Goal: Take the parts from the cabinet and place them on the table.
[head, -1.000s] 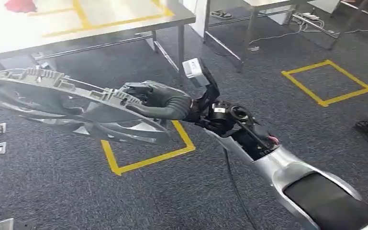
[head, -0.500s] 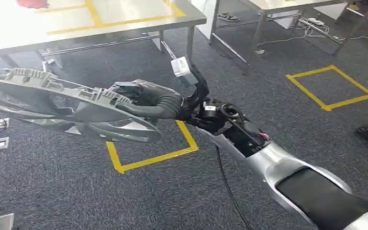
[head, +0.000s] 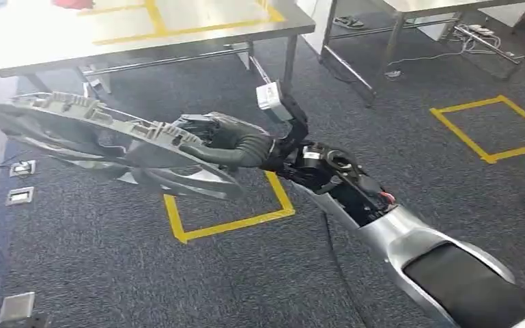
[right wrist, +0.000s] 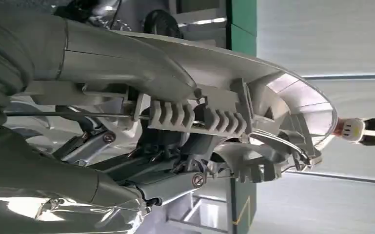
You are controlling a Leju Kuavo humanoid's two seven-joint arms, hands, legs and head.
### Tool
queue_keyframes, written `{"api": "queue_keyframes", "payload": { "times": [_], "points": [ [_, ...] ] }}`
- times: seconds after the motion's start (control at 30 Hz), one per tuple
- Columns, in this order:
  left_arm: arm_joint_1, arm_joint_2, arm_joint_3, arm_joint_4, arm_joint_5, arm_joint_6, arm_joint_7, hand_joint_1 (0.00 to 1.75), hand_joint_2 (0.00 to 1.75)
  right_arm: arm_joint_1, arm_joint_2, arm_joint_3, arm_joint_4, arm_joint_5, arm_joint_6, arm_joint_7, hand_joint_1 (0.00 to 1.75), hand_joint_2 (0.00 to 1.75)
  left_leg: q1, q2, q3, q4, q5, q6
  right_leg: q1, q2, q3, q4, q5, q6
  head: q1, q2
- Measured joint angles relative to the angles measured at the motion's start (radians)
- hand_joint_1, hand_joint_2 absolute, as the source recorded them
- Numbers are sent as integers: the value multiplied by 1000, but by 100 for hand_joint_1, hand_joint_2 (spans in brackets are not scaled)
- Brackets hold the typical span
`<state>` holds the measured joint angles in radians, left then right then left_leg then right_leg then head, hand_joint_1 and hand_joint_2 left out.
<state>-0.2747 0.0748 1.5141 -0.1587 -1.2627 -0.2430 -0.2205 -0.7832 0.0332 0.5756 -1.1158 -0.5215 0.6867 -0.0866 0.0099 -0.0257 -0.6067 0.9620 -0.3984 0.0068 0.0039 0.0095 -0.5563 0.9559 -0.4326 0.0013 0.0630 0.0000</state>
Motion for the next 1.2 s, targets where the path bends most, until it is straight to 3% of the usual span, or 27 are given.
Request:
{"api": "queue_keyframes", "payload": {
  "times": [0.37,1.2],
  "points": [
    [0,0,0,0,0,0,0,0,175,-1,0,0,2,3,0,2,175,175,0,0,6,-13,6,-13,0,0,0,0,0,-7,-21,0],
    [-1,0,0,0,0,-9,14,0,175,-3,0,0,6,5,2,-5,175,175,-2,0,6,-13,5,-13,-2,-1,2,-3,-1,-7,-30,0]
  ]
}}
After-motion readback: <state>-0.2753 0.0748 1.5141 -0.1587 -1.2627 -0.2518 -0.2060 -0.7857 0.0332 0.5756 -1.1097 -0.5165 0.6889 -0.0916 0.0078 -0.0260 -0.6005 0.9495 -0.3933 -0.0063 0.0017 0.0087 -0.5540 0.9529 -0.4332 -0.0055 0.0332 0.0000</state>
